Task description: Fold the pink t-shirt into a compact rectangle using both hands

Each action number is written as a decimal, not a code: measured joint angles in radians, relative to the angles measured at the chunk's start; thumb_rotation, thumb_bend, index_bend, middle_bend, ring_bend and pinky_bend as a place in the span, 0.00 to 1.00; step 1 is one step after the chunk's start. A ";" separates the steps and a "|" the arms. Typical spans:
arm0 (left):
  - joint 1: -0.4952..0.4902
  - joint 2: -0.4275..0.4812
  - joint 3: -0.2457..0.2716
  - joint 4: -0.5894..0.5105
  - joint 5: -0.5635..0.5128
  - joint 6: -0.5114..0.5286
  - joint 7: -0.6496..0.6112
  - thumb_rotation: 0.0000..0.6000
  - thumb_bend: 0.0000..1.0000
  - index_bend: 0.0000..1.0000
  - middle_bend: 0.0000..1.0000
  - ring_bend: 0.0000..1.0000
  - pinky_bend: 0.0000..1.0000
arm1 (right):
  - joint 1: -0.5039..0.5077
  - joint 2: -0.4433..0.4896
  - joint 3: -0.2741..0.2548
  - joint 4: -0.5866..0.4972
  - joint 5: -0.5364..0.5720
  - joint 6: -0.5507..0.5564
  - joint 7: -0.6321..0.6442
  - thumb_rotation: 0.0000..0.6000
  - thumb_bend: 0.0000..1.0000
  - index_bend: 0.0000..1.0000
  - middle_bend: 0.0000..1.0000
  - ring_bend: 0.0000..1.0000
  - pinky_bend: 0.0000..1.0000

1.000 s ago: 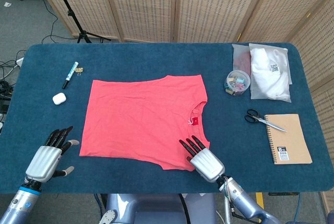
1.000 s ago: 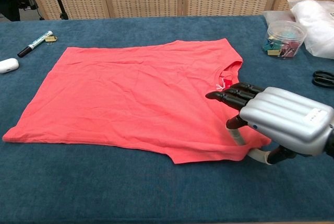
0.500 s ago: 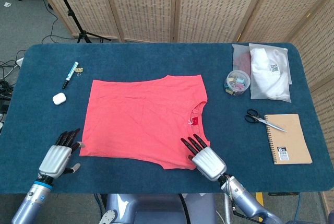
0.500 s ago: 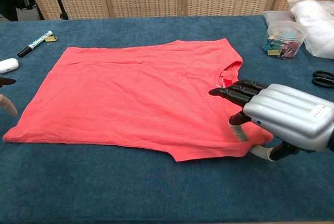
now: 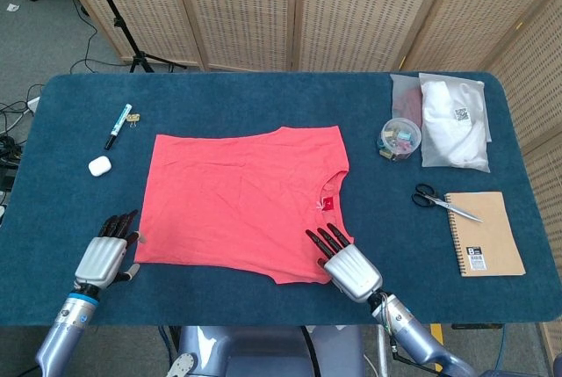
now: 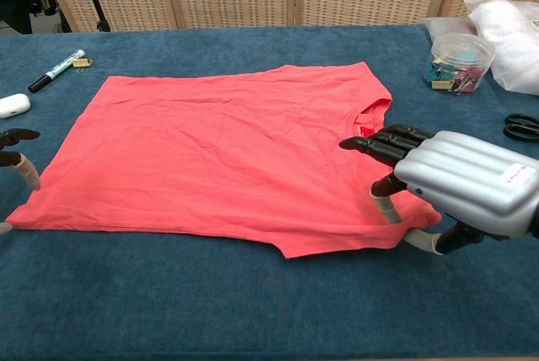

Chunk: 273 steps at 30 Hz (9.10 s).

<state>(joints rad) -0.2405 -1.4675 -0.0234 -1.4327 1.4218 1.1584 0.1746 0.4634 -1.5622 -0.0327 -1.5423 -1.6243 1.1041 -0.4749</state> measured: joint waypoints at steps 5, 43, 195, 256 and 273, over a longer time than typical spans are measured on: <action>-0.005 -0.020 0.001 0.015 -0.014 -0.005 0.010 1.00 0.29 0.41 0.00 0.00 0.00 | 0.001 0.000 0.000 0.003 0.003 0.000 0.009 1.00 0.44 0.59 0.00 0.00 0.00; -0.026 -0.080 0.010 0.078 -0.031 0.007 -0.021 1.00 0.49 0.71 0.00 0.00 0.00 | 0.006 -0.003 -0.006 0.024 0.014 0.001 0.024 1.00 0.44 0.59 0.00 0.00 0.00; -0.471 -0.081 -0.239 -0.041 -1.082 -0.068 0.363 1.00 0.52 0.74 0.00 0.00 0.00 | 0.467 0.004 0.275 0.348 0.672 -0.447 0.363 1.00 0.49 0.66 0.00 0.00 0.00; -0.309 0.210 -0.145 -0.273 -0.625 -0.093 0.160 1.00 0.36 0.00 0.00 0.00 0.00 | 0.009 0.458 0.094 -0.248 0.269 0.163 0.482 1.00 0.00 0.00 0.00 0.00 0.00; -0.408 0.145 -0.169 -0.150 -0.824 -0.220 0.196 1.00 0.36 0.01 0.00 0.00 0.00 | -0.153 0.498 0.027 -0.221 0.095 0.306 0.614 1.00 0.00 0.00 0.00 0.00 0.00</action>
<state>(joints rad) -0.6483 -1.3226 -0.1924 -1.5828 0.5980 0.9387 0.3704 0.3102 -1.0643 -0.0056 -1.7635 -1.5296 1.4098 0.1393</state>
